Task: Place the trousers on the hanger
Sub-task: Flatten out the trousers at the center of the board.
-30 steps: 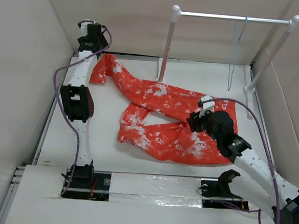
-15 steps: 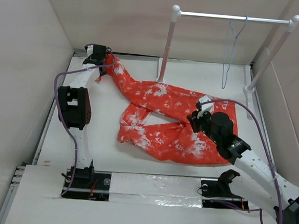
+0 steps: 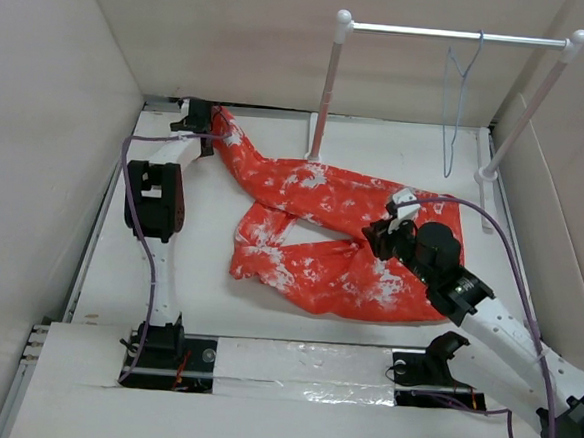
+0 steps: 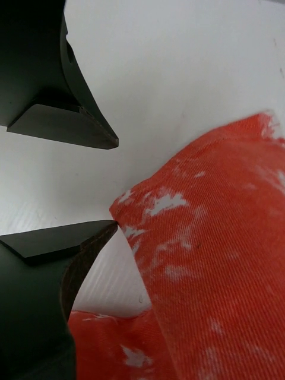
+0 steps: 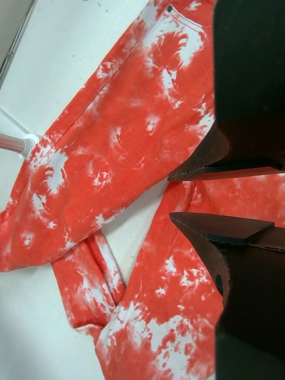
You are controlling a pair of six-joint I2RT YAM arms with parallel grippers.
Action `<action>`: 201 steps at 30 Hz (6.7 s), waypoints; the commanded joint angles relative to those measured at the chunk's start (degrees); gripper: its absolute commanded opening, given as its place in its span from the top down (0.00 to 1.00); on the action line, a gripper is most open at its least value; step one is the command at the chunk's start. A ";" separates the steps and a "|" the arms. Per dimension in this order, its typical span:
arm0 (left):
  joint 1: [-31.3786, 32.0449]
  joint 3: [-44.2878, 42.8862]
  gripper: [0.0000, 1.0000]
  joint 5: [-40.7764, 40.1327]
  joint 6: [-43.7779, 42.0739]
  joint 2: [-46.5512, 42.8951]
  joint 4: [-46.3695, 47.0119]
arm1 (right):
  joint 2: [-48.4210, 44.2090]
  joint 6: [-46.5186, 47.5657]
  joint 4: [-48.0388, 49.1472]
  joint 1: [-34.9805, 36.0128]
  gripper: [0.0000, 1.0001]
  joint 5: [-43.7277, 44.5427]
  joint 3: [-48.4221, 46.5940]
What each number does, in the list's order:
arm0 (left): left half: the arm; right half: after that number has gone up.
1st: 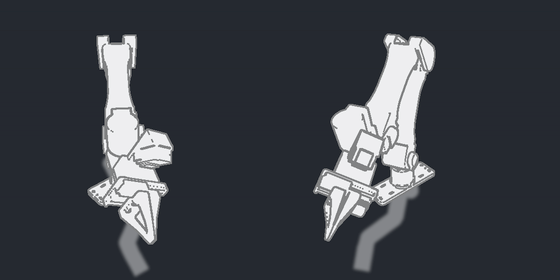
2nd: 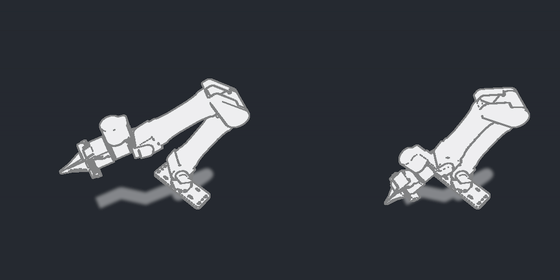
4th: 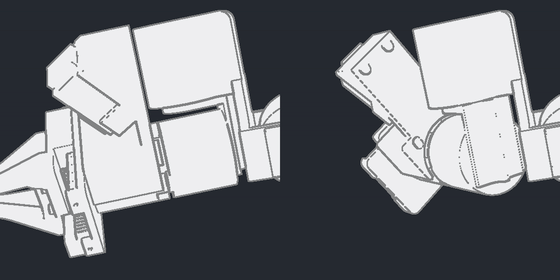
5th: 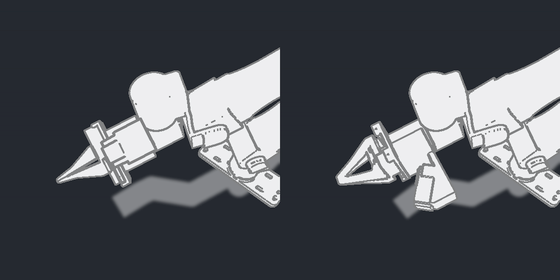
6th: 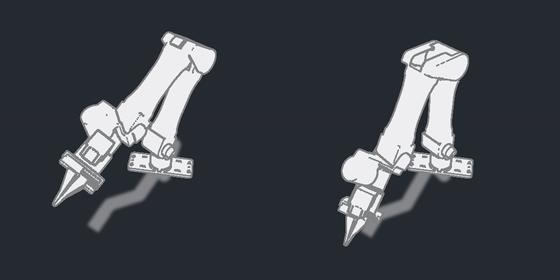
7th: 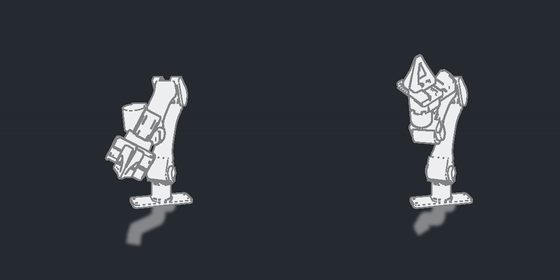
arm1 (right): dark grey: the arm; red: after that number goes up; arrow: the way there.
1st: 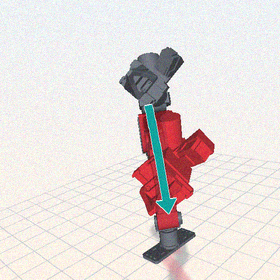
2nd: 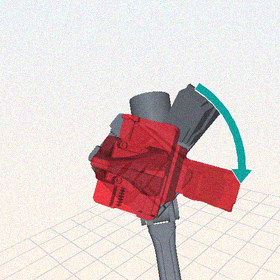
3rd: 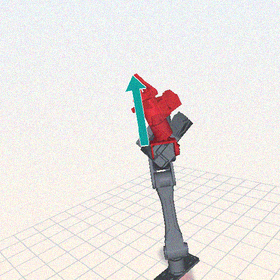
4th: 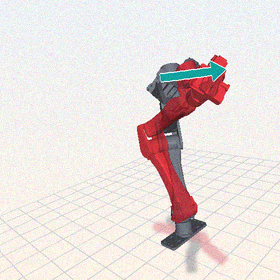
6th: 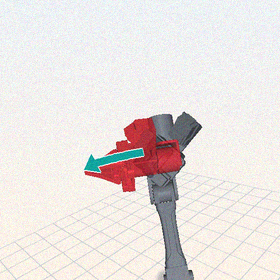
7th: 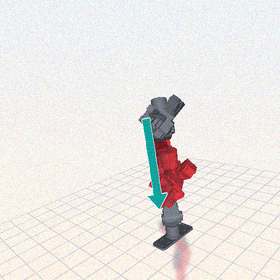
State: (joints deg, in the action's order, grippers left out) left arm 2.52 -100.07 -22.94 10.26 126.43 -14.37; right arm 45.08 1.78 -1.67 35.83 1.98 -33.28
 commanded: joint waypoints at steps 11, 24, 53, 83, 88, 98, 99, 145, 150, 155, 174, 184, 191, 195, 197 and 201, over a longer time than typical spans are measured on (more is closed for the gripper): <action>2.05 -8.73 0.62 -4.57 -3.23 5.84 2.86 | 3.52 0.68 4.84 0.99 0.66 -1.10 -1.18; 3.80 -2.06 1.00 -11.96 2.30 -10.31 -0.74 | 2.21 0.94 4.22 0.99 0.67 1.62 -1.35; -5.59 -5.45 1.00 8.97 5.65 -18.18 -14.18 | 1.85 2.26 -2.81 -0.85 0.59 6.91 -5.75; 24.72 22.64 0.85 10.02 20.32 -31.48 20.12 | 32.07 -12.59 11.52 -55.94 0.24 -12.60 -3.37; 25.25 46.93 0.69 8.00 23.75 -45.81 28.51 | 39.80 -14.96 13.53 -59.65 0.25 -20.06 -4.42; 25.25 66.40 0.44 8.34 25.78 -53.83 34.67 | 50.27 -14.44 12.40 -59.92 0.45 -31.31 -9.70; 25.25 67.11 0.44 8.44 25.77 -53.75 34.59 | 50.80 -14.44 12.83 -59.92 0.52 -32.38 -9.88; 28.85 66.77 1.00 3.43 29.90 -76.74 10.25 | 52.47 -28.06 37.43 -13.07 0.68 -14.81 -3.46; 28.85 60.71 1.00 0.01 31.84 -87.48 2.07 | 53.62 -27.71 37.62 -13.77 0.68 -14.99 -3.37; 28.85 49.73 1.00 -10.28 28.76 -86.28 -2.33 | 50.64 -26.83 39.20 -13.77 0.67 -16.39 -1.53; 25.07 38.24 0.86 -6.51 24.90 -41.46 8.58 | 30.79 -16.29 23.74 -13.34 0.54 -12.09 -0.91; 23.24 44.32 0.42 -6.58 24.71 -49.40 13.75 | 14.87 -8.46 11.53 2.12 1.00 -1.72 -3.46; 5.49 64.64 0.46 4.10 35.34 -62.09 23.06 | 14.33 -4.95 11.78 5.47 0.86 -1.36 -4.07; -0.32 66.60 0.45 12.38 37.46 -57.28 26.50 | 15.47 -3.98 11.25 6.97 0.85 -1.54 -3.99; -0.33 64.92 0.45 14.23 38.08 -52.01 25.71 | 16.00 -3.54 11.52 7.58 0.84 -3.64 -3.64; -1.99 62.90 0.45 15.55 40.01 -46.29 27.72 | 15.48 -2.84 10.55 8.72 0.83 -4.18 -3.20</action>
State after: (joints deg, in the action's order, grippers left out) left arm 1.83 -33.93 -11.18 47.68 78.50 9.32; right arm 61.30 -2.96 8.49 43.57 -1.39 -34.89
